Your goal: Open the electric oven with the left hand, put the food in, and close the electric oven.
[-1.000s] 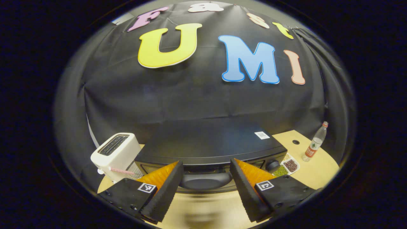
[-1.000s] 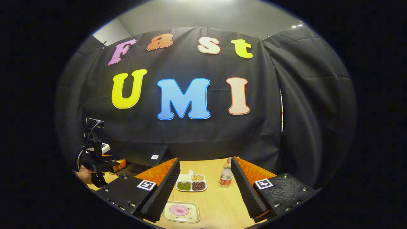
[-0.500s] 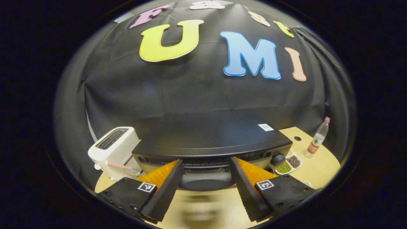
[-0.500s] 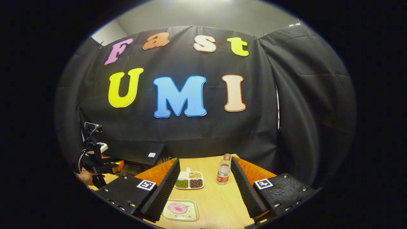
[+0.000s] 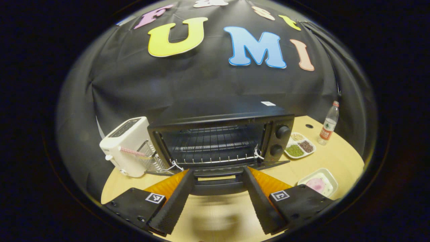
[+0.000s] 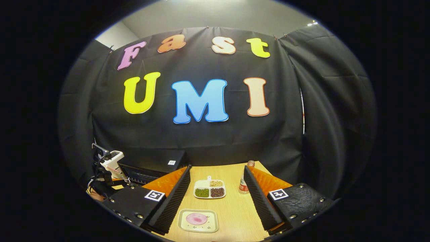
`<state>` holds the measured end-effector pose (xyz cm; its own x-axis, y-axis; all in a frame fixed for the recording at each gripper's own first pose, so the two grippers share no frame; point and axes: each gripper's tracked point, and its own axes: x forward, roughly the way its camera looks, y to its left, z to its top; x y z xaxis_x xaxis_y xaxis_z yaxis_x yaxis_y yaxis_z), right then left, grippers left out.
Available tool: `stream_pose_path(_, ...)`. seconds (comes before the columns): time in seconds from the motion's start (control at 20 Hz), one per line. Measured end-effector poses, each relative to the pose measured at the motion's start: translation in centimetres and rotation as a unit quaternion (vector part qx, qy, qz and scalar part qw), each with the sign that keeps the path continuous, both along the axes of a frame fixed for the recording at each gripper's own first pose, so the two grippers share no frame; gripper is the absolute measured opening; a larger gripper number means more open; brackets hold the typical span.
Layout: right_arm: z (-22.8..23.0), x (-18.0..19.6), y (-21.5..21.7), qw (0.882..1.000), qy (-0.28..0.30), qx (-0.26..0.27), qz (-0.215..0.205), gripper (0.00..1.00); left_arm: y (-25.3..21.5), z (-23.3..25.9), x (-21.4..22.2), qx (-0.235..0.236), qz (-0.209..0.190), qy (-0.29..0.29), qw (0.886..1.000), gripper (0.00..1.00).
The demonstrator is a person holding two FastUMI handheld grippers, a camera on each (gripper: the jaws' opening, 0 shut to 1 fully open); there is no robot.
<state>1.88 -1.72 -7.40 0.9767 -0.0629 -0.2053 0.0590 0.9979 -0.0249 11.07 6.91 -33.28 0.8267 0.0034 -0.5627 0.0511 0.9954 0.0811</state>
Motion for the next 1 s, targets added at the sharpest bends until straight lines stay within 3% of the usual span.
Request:
stream_pose_path(0.5, -0.9, -1.5, 0.3, 1.0, 0.022, -0.006, 0.006, 0.97, 0.8, -4.7, -4.1, 0.013, 0.01, 0.048, 0.999, 1.0)
stream_pose_path(0.65, -2.1, -1.4, -0.1, 0.999, 0.041, -0.003, 0.007, 0.97, 0.7, 0.8, -3.5, -0.009, 0.022, -0.011, 1.0, 1.0)
stream_pose_path(0.8, -6.1, -0.7, -0.6, 0.993, 0.119, 0.005, 0.008, 0.97, -0.4, 9.0, -2.3, -0.021, 0.022, -0.093, 0.995, 1.0)
stream_pose_path(0.9, -9.9, -0.3, -0.6, 0.982, 0.189, 0.012, 0.021, 0.97, -1.1, 15.1, -2.2, -0.027, 0.017, -0.147, 0.989, 1.0)
stream_pose_path(1.0, -14.3, -0.4, -0.5, 0.961, 0.273, 0.024, 0.037, 0.97, -2.0, 20.3, -2.7, -0.037, 0.007, -0.192, 0.981, 1.0)
